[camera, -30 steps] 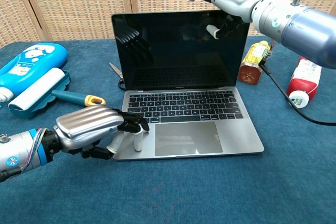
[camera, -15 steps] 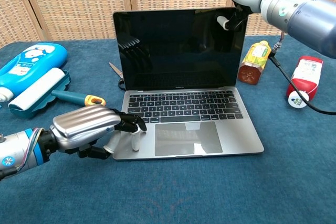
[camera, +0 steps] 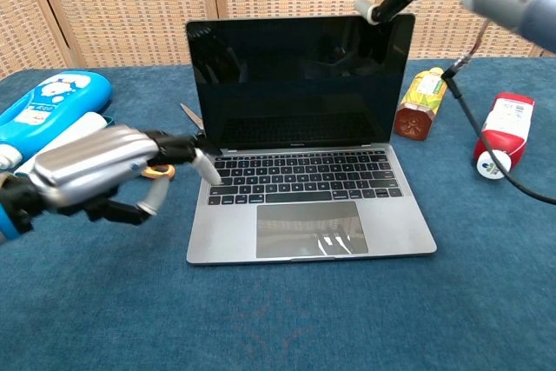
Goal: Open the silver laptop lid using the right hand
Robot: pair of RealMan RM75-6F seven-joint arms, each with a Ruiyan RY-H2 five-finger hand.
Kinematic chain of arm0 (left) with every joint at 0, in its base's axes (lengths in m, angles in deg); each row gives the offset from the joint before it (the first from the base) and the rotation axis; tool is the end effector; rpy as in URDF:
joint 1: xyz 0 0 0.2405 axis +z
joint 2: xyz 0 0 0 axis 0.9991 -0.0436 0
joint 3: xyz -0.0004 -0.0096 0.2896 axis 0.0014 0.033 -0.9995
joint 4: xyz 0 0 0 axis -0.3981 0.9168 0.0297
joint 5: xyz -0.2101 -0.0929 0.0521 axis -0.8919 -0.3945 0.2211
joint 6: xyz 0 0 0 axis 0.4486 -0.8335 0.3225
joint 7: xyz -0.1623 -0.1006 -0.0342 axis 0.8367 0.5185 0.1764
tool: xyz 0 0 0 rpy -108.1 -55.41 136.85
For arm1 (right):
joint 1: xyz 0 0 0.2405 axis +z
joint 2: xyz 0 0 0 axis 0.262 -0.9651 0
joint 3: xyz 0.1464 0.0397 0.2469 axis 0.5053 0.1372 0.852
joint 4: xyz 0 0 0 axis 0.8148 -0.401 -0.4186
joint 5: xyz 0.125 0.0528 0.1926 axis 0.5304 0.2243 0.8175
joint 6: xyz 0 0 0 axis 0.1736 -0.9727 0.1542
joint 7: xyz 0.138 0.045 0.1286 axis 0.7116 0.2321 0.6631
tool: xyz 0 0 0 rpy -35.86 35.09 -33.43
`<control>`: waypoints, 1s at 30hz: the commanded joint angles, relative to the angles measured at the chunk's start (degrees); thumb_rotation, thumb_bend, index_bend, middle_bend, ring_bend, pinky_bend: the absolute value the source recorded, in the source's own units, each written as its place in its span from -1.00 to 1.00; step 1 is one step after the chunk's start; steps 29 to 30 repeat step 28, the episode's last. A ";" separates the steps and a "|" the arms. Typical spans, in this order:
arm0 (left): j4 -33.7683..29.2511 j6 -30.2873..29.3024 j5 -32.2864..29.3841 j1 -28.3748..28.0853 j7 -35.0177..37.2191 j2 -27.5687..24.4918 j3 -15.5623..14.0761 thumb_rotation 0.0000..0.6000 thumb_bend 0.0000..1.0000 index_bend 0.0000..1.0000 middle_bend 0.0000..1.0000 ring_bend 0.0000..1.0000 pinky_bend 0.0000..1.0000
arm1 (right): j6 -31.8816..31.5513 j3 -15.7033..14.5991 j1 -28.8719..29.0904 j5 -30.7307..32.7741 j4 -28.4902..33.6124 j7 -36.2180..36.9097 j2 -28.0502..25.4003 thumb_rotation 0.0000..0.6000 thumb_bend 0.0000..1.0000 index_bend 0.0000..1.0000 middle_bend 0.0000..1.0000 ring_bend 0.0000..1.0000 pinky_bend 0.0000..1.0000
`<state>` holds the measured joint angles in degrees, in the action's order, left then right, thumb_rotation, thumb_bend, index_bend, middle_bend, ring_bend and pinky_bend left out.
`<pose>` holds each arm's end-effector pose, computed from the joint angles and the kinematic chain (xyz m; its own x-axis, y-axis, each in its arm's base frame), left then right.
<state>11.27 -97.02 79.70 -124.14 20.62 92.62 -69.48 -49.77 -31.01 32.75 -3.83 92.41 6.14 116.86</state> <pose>-0.1943 0.3372 -0.0850 0.4591 0.1480 0.8760 0.6598 -0.7171 -0.2246 -0.0674 -0.4725 0.0373 0.3325 0.0953 0.9383 -0.8458 -0.4099 0.3414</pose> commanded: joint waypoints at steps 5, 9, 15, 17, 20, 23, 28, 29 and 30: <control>-10.18 -4.27 -4.31 6.96 -8.92 -10.68 -0.53 1.00 -0.98 -1.00 -1.00 -1.00 -1.00 | -6.75 -4.95 -7.51 -9.38 6.51 6.77 -8.49 1.00 -0.52 -0.79 -0.90 -1.00 -1.00; -13.04 -8.07 -7.59 12.22 -10.78 -15.41 -1.26 1.00 -1.00 -1.00 -1.00 -1.00 -1.00 | -11.99 -8.80 -13.28 -13.24 6.75 10.04 -12.14 1.00 -0.88 -0.80 -0.95 -1.00 -1.00; -16.83 -13.86 -12.52 19.17 -6.02 -20.32 -0.51 1.00 -1.00 -1.00 -1.00 -1.00 -1.00 | -18.47 -15.10 -22.44 -15.40 6.64 11.35 -16.10 1.00 -1.00 -0.97 -1.00 -1.00 -1.00; -18.18 -15.54 -13.73 21.02 -6.03 -21.62 0.01 1.00 -1.00 -1.00 -1.00 -1.00 -1.00 | -21.17 -17.04 -25.64 -15.98 5.64 10.93 -16.43 1.00 -1.00 -1.00 -1.00 -1.00 -1.00; -20.36 -16.68 -14.93 22.90 -6.58 -22.97 0.35 1.00 -1.00 -1.00 -1.00 -1.00 -1.00 | -24.19 -18.81 -29.16 -16.41 4.52 10.60 -16.03 1.00 -1.00 -1.00 -1.00 -1.00 -1.00; -22.18 -17.19 -15.45 24.50 -8.26 -24.08 0.38 1.00 -1.00 -1.00 -1.00 -1.00 -1.00 | -28.56 -20.49 -33.01 -18.02 2.90 9.05 -14.87 1.00 -1.00 -1.00 -1.00 -1.00 -1.00; -23.32 -16.75 -14.99 25.51 -8.63 -24.42 0.60 1.00 -1.00 -1.00 -1.00 -1.00 -1.00 | -31.13 -21.99 -36.31 -19.75 2.48 7.97 -14.17 1.00 -1.00 -1.00 -1.00 -1.00 -1.00; -23.32 -16.75 -14.99 25.51 -8.63 -24.42 0.60 1.00 -1.00 -1.00 -1.00 -1.00 -1.00 | -31.13 -21.99 -36.31 -19.75 2.48 7.97 -14.17 1.00 -1.00 -1.00 -1.00 -1.00 -1.00; -23.32 -16.75 -14.99 25.51 -8.63 -24.42 0.60 1.00 -1.00 -1.00 -1.00 -1.00 -1.00 | -31.13 -21.99 -36.31 -19.75 2.48 7.97 -14.17 1.00 -1.00 -1.00 -1.00 -1.00 -1.00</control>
